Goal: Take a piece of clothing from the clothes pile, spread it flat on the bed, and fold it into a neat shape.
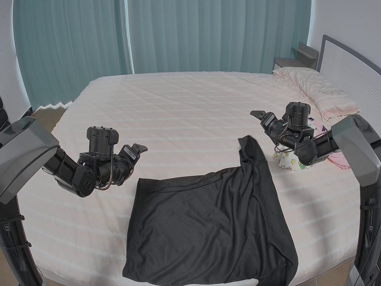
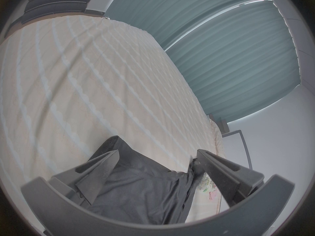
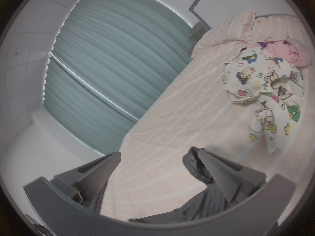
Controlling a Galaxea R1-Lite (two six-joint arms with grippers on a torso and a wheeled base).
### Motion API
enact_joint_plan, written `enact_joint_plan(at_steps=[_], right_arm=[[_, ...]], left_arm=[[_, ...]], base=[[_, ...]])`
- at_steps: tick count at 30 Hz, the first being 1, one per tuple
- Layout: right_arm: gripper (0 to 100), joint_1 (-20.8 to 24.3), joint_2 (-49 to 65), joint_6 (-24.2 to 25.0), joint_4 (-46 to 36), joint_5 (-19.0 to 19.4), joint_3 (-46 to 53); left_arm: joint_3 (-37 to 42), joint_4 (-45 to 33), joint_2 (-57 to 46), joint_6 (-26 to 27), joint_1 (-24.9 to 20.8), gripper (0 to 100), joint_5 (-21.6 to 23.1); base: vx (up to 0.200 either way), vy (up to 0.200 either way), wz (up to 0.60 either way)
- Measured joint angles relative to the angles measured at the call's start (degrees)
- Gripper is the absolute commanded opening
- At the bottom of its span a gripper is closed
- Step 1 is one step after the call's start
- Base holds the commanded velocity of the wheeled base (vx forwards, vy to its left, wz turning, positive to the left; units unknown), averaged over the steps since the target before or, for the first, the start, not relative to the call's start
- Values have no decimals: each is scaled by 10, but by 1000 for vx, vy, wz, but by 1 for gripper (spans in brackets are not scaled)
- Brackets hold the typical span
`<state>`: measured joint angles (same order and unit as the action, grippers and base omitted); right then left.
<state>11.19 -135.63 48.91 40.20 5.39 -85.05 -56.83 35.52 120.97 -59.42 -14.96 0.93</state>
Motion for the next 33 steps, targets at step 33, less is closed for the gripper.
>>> enact_joint_plan(at_steps=[33], right_arm=[[100,46,109,-270,72,-84,523]], left_arm=[[288,0,-198,-13,-16,100,95]], base=[[0,0,0]])
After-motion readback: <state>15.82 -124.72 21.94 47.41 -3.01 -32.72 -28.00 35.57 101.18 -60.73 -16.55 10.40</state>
